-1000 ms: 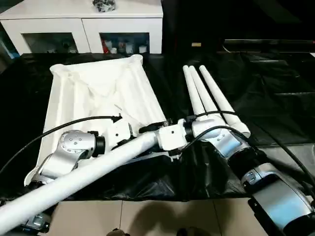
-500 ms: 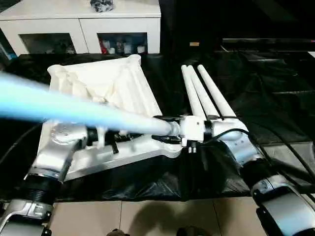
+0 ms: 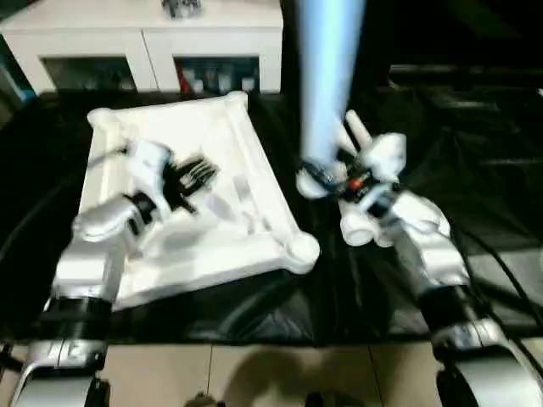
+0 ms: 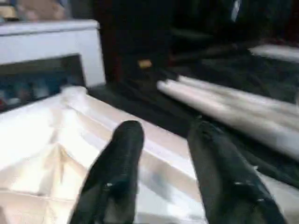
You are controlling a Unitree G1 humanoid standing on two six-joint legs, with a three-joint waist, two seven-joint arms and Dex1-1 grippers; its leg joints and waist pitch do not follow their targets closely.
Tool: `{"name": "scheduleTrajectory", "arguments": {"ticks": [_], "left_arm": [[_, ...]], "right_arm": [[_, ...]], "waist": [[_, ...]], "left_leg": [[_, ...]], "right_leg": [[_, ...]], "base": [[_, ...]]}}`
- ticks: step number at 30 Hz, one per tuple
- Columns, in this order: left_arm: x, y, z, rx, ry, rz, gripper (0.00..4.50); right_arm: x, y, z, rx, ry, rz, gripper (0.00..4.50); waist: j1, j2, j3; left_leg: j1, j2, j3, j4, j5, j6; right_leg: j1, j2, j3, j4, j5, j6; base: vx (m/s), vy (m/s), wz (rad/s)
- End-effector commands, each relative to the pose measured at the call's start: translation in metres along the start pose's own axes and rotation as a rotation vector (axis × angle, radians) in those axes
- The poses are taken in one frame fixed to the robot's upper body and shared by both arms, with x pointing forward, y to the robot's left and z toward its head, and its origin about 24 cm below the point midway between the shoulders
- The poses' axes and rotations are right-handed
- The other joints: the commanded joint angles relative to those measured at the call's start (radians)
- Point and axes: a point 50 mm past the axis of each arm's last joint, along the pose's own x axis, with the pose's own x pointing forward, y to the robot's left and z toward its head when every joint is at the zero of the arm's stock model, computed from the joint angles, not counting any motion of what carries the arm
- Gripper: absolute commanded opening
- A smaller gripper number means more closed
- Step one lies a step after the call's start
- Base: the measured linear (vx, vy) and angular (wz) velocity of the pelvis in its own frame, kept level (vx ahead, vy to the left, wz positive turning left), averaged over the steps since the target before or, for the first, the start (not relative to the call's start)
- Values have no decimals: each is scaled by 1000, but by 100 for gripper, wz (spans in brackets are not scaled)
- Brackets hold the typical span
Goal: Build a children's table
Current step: Insert table leg to table base
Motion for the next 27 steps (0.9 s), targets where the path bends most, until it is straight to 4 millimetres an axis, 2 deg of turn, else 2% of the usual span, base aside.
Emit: {"name": "scheduleTrajectory", "arguments": {"ticks": [1, 3, 5, 7, 9, 10, 12, 13, 14, 15, 16, 18, 19, 20, 21, 22, 23, 25, 26, 27], "left_arm": [[0, -9, 17, -41, -84, -20, 229], [4, -17, 29, -128, -160, -55, 237], [8, -22, 37, -175, -204, -82, 266], [12, -38, 49, -295, -247, -209, 278], [13, -59, 58, -419, -277, -395, 295], [14, -76, 60, -502, -266, -525, 306], [14, -81, 60, -528, -256, -553, 315], [16, -89, 60, -578, -243, -599, 330], [17, -90, 60, -587, -241, -607, 341], [20, -98, 60, -641, -226, -650, 350], [22, -102, 59, -663, -219, -669, 364], [23, -104, 60, -680, -217, -684, 374], [25, -108, 60, -718, -212, -705, 386], [27, -113, 62, -755, -213, -740, 386], [30, -120, 64, -816, -211, -794, 402], [30, -122, 65, -824, -210, -802, 402], [29, -124, 65, -838, -202, -820, 416], [29, -126, 63, -811, -185, -813, 434], [32, -130, 57, -728, -149, -776, 434], [34, -131, 53, -687, -126, -750, 448]], "right_arm": [[-3, -1, 12, 51, -21, -16, 189], [-9, -1, 13, 87, -16, 3, 189], [-12, 1, 14, 114, -2, 27, 189], [-19, 7, 15, 174, 23, 97, 189], [-26, 14, 15, 246, 46, 185, 189], [-32, 21, 16, 307, 62, 271, 189], [-34, 23, 16, 328, 66, 299, 189], [-37, 27, 17, 349, 74, 344, 189], [-38, 28, 18, 353, 77, 354, 189], [-40, 33, 19, 369, 100, 403, 189], [-40, 34, 19, 370, 111, 422, 189], [-41, 35, 19, 369, 121, 435, 189], [-42, 36, 20, 368, 134, 451, 189], [-44, 37, 19, 379, 147, 472, 189], [-47, 39, 19, 400, 167, 504, 189], [-47, 40, 19, 404, 171, 509, 189], [-48, 41, 17, 413, 181, 517, 189], [-48, 41, 17, 414, 189, 520, 189], [-47, 42, 17, 417, 197, 526, 189], [-47, 43, 17, 419, 199, 528, 189]], "waist": [[8, 11, -88], [11, 12, -87], [15, 10, -84], [20, 7, -82], [25, 5, -82], [25, 2, -82], [27, 2, -81], [26, 13, -79], [24, 7, -78], [22, 7, -79], [19, 12, -78], [19, 13, -78], [17, 8, -78], [18, 10, -78], [16, -18, -79], [21, -9, -79], [20, 4, -79], [17, 3, -81], [15, 2, -81], [12, 4, -84]], "left_leg": [[0, 1, 13, -65, -190, 47], [0, -2, 16, -63, -204, 50], [0, -4, 17, -63, -222, 50], [-1, -8, 17, -62, -228, 48], [2, -8, 19, -59, -227, 51], [-2, -9, 19, -59, -225, 55], [-3, -9, 20, -57, -224, 60], [-5, -11, 18, -58, -229, 60], [-4, -14, 21, -56, -230, 63], [-5, -17, 20, -56, -227, 61], [-7, -20, 20, -53, -222, 62], [-7, -25, 21, -48, -224, 61], [-10, -27, 21, -47, -220, 60], [-9, -28, 20, -45, -223, 60], [-10, -31, 25, -40, -218, 66], [-10, -33, 24, -38, -213, 66], [-9, -28, 21, -40, -221, 69], [-12, -27, 16, -44, -231, 66], [-12, -27, 16, -44, -233, 67], [-12, -20, 11, -51, -228, 70]], "right_leg": [[77, -46, 33, -67, -252, -187], [77, -45, 32, -66, -259, -188], [75, -43, 30, -73, -298, -179], [75, -42, 28, -79, -352, -151], [74, -41, 29, -79, -367, -150], [73, -41, 27, -82, -383, -146], [73, -38, 25, -85, -404, -135], [71, -37, 22, -89, -430, -118], [71, -34, 20, -97, -447, -105], [73, -34, 17, -101, -472, -85], [74, -31, 15, -106, -494, -66], [70, -31, 11, -115, -547, -40], [71, -29, 7, -117, -571, -21], [68, -30, 5, -119, -588, -14], [67, -28, 2, -128, -614, 5], [67, -28, 1, -122, -620, 8], [60, -27, -2, -128, -623, 12], [64, -26, -8, -129, -620, 28], [63, -26, -8, -131, -620, 32], [66, -28, -6, -128, -588, 33]], "base": [[0, 0, 0], [0, 0, 0], [0, 0, 0], [0, 0, 0], [0, 0, 0], [0, 0, 0], [0, 0, 0], [0, 0, 0], [0, 0, 0], [0, 0, 0], [0, 0, 0], [0, 0, 0], [0, 0, 0], [0, 0, 0], [0, 0, 0], [0, 0, 0], [0, 0, 0], [0, 0, 0], [0, 0, 0], [0, 0, 0]]}}
